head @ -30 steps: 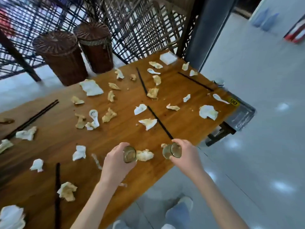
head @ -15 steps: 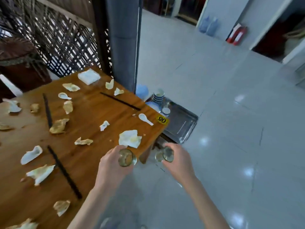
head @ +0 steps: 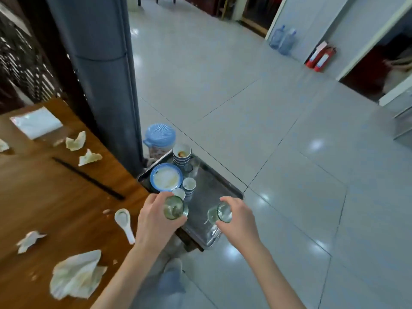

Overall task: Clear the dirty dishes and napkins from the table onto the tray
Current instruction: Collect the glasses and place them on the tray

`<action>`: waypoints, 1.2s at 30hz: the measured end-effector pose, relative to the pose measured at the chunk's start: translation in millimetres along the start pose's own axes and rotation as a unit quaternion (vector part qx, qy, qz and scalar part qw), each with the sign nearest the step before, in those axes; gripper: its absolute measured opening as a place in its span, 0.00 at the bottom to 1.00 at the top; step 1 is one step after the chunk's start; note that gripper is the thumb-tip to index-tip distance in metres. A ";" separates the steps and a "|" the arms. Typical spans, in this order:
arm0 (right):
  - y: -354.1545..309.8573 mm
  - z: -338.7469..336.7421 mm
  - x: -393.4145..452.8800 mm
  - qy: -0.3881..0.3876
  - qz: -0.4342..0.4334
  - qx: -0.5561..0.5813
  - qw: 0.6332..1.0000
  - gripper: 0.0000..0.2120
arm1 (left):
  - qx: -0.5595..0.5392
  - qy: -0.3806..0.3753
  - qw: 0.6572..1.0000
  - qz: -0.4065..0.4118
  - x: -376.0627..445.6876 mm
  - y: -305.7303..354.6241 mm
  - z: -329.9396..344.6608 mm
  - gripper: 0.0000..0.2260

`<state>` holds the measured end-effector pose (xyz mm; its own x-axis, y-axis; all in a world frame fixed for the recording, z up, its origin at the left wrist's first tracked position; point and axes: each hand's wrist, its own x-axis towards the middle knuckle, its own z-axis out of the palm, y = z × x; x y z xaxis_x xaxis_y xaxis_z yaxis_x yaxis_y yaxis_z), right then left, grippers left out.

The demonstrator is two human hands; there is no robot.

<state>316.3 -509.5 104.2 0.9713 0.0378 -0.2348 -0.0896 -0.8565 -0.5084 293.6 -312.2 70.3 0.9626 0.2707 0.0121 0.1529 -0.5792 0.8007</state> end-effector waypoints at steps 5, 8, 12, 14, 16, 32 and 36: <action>23.5 -24.0 96.5 -0.016 -0.013 -0.011 1.000 0.26 | 0.025 -0.015 0.999 -0.025 70.9 17.7 58.1 0.26; 35.5 -26.2 146.3 -0.047 -0.027 -0.024 0.998 0.26 | 0.056 -0.005 0.997 -0.047 103.8 18.1 88.2 0.25; 54.6 -19.5 213.6 -0.103 -0.073 -0.061 0.990 0.26 | 0.073 0.012 0.993 -0.093 141.2 12.5 130.0 0.25; 65.8 -14.1 243.9 -0.133 -0.103 -0.080 0.983 0.26 | 0.079 0.022 0.989 -0.123 155.8 10.4 152.5 0.25; 79.5 -7.7 272.3 -0.163 -0.136 -0.091 0.973 0.25 | 0.082 0.030 0.984 -0.157 167.2 9.1 177.6 0.25; 166.2 114.1 439.5 -0.277 -0.258 -0.147 0.914 0.22 | 0.151 0.010 0.946 -0.286 248.4 -69.2 342.7 0.26; 172.3 146.3 459.4 -0.276 -0.255 -0.140 0.916 0.18 | 0.163 -0.003 0.942 -0.293 259.6 -91.8 361.9 0.27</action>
<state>714.8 -564.4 -212.5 0.6043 0.6579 -0.4494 0.4798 -0.7508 -0.4539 610.4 -467.0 -216.9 0.6926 0.6139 -0.3787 0.7181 -0.5378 0.4417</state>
